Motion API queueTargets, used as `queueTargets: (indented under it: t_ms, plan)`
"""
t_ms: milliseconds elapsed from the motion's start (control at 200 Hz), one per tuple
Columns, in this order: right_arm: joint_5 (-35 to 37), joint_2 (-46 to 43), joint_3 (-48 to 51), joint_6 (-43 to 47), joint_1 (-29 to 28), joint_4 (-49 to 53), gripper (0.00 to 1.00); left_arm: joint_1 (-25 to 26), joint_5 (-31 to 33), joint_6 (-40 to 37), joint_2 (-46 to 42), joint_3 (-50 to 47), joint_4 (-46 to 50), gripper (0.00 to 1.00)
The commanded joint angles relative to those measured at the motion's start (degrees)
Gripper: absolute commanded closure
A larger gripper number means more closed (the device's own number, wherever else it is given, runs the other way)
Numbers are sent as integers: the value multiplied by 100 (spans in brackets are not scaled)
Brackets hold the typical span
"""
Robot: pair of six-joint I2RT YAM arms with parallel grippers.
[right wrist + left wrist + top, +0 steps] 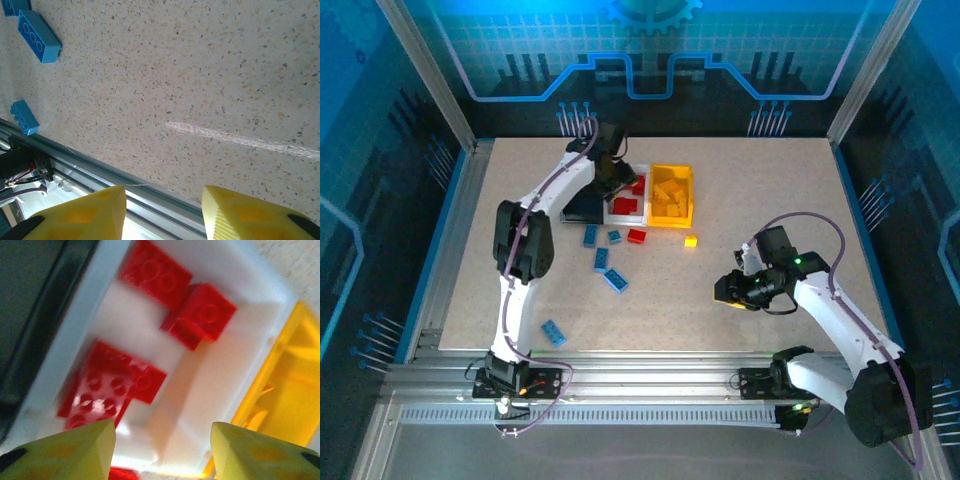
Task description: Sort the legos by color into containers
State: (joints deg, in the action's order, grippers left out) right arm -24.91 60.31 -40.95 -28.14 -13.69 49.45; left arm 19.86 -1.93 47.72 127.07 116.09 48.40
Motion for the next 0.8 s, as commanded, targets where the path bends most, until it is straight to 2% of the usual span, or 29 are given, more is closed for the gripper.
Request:
queueTargets:
  t_ms: [0,150,355,475,555,795]
  plan:
    - [-91,-129,1,89,90,38,54,425,508,-896,-828,-454,529,42]
    - [-143,-78,48,78,88,-44,52,975,966,-1634,-1235,-1273,651,39]
    - [-233,79,43,18,95,-146,49,1450,1236,-2181,-1146,-1646,726,36]
    - [-232,103,43,-16,86,-147,47,1511,1295,-2177,-1030,-1789,636,33]
    - [-210,95,35,-17,86,-107,45,1507,1374,-2162,-942,-1823,600,27]
    - [-88,51,-52,-27,85,44,43,1504,1403,-2403,-490,-1480,635,26]
